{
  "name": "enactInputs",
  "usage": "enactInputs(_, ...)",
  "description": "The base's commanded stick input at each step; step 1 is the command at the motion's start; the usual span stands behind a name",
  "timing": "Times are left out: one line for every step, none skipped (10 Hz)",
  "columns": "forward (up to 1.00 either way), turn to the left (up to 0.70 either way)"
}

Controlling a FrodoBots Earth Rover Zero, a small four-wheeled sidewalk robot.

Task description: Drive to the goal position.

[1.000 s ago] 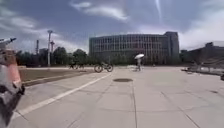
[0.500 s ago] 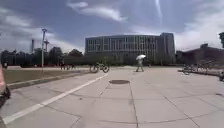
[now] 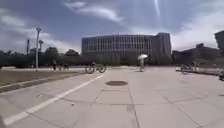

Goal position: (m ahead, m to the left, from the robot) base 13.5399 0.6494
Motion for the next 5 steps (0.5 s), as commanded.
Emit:
enactInputs(0.56, -0.14)
enactInputs(0.56, -0.14)
enactInputs(0.56, -0.14)
enactInputs(0.56, -0.14)
enactInputs(0.56, -0.14)
